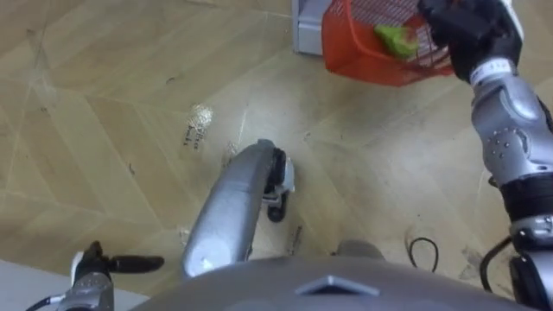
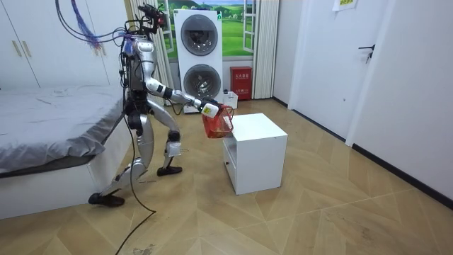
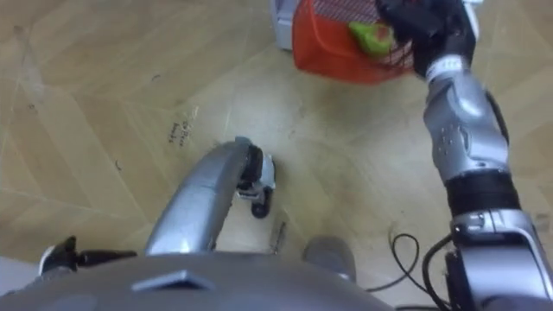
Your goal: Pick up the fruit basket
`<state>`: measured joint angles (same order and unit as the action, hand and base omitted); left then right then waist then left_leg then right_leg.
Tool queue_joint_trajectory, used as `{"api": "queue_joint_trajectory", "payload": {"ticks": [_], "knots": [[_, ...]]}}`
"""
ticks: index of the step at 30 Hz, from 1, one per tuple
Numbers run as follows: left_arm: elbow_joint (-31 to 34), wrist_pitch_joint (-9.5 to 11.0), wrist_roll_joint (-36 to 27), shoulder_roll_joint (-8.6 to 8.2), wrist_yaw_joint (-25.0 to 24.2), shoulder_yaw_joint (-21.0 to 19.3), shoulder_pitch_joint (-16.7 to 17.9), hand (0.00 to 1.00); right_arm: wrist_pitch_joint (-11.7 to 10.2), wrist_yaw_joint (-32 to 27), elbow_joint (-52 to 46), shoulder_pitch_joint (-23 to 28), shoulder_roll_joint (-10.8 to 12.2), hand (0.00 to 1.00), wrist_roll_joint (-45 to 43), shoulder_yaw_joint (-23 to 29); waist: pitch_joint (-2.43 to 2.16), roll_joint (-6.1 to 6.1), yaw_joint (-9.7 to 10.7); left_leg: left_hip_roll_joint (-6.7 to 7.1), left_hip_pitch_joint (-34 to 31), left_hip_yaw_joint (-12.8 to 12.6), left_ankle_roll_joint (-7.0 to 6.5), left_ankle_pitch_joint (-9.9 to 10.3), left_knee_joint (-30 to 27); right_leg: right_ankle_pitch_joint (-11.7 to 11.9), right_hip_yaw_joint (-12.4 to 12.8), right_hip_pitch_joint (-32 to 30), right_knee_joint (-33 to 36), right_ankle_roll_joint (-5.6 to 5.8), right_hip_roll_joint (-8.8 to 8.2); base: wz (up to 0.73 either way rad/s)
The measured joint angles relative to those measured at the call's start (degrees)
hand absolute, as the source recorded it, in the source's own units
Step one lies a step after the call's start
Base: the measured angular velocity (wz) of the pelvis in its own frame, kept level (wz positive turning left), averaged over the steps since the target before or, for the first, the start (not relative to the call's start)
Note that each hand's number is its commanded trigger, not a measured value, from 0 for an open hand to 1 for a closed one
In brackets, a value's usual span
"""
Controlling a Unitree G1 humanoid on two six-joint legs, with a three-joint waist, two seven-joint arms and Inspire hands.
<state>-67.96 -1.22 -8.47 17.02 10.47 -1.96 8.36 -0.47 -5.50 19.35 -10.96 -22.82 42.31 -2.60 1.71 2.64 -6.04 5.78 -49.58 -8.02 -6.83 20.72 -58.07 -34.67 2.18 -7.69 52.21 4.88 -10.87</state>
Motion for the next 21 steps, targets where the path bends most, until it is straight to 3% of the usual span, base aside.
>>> {"api": "queue_joint_trajectory", "payload": {"ticks": [1, 3, 4, 6, 8, 11, 13, 15, 17, 19, 21], "knots": [[0.4, -0.4, 0.1, -0.11, 0.3, -0.1, 0.1, 0.00, 0.0, -0.1, -0.4, 0.0, 0.1, 1.00, 0.0, 0.0, 0.07, 0.15, 0.2, 0.03, 0.7, -0.3, -0.01, 0.0, 0.7, 1.2, 0.0, 0.0, 0.6, -0.05, -0.16, 0.00], [2.0, -1.3, 0.1, -0.48, 0.9, -0.2, 1.4, 0.00, -0.2, -0.1, -2.4, 0.9, 1.1, 1.00, 0.0, 0.0, 0.28, 0.78, 1.4, 0.48, 5.3, -0.9, -0.57, -0.1, 4.1, 9.0, -0.1, -0.2, 4.5, -0.31, -1.06, 0.07], [2.3, -1.4, 0.1, -0.63, 1.0, -0.2, 1.6, 0.00, -0.3, 0.0, -2.5, 1.0, 1.2, 1.00, 0.0, 0.0, 0.25, 0.72, 1.5, 0.70, 6.4, -0.8, -0.72, -0.1, 4.9, 11.5, -0.3, -0.2, 5.2, -0.52, -1.10, 0.14], [4.0, -1.4, 0.6, -0.76, 1.4, -0.2, 2.0, 0.00, -1.0, 0.4, -2.5, 1.5, 1.2, 1.00, -0.4, 0.7, 0.05, 0.69, 2.1, 1.11, 10.9, -0.7, -1.69, -0.5, 8.7, 21.6, -1.3, 0.1, 5.7, -0.47, -1.17, 0.12], [5.7, -1.4, 1.4, -0.86, 1.3, -0.1, 2.7, 0.00, -1.0, 0.6, -3.6, 2.3, 1.3, 1.00, -0.7, 1.8, -0.14, 0.87, 1.9, 1.35, 14.1, -0.3, -2.10, -0.7, 11.6, 24.8, -1.5, 0.9, 4.3, 0.12, -1.29, -0.08], [6.1, -1.8, 2.0, -1.65, 1.3, -0.2, 2.9, 0.00, -1.1, 1.0, -7.7, 4.9, 1.5, 1.00, -1.8, 2.2, -0.31, 1.22, 2.2, 2.30, 19.4, 0.4, -2.37, -0.9, 14.9, 19.9, -2.8, 0.3, 3.6, 0.19, -2.32, -0.11], [6.1, -2.3, 2.0, -2.06, 1.2, -0.3, 3.7, 0.00, -1.0, 2.1, -9.6, 5.8, 1.8, 1.00, -2.3, 2.1, -0.98, 2.03, 1.5, 2.38, 21.7, 0.2, -2.36, -0.9, 15.3, 21.1, -3.2, 1.2, 2.4, 0.04, -2.51, -0.34], [6.5, -4.1, 2.4, -2.13, 1.0, -0.4, 3.9, 0.00, -1.0, 2.6, -10.9, 6.1, 1.8, 1.00, -2.2, 2.9, -1.08, 2.71, 1.8, 1.64, 24.4, 0.0, -2.36, -0.9, 17.0, 24.1, -3.6, 3.2, 0.4, 0.20, -1.49, -0.07], [6.7, -4.9, 2.4, -2.37, 0.7, -0.4, 4.0, 0.00, -0.9, 2.7, -12.2, 6.9, 1.8, 1.00, -2.1, 4.0, -1.46, 3.38, 2.6, 1.85, 26.6, 0.1, -2.23, -1.0, 20.0, 26.8, -5.1, 3.7, 0.5, 0.46, -2.04, 0.20], [6.7, -5.2, 3.2, -2.66, 0.2, -0.3, 4.3, 0.00, -0.7, 2.7, -13.8, 6.9, 1.8, 1.00, -2.5, 4.3, -1.67, 3.68, 2.5, 1.92, 27.4, 0.5, -2.21, -1.0, 21.1, 26.7, -5.6, 3.8, 0.5, 0.71, -2.57, -0.03], [7.2, -5.4, 4.1, -2.86, 0.3, -0.6, 4.4, 0.00, -0.6, 3.2, -14.4, 7.2, 1.7, 1.00, -2.9, 4.6, -1.58, 3.64, 2.8, 1.88, 28.8, 1.2, -2.18, -1.0, 22.3, 22.7, -5.2, 3.2, 0.3, 0.91, -2.10, -0.09]]}}
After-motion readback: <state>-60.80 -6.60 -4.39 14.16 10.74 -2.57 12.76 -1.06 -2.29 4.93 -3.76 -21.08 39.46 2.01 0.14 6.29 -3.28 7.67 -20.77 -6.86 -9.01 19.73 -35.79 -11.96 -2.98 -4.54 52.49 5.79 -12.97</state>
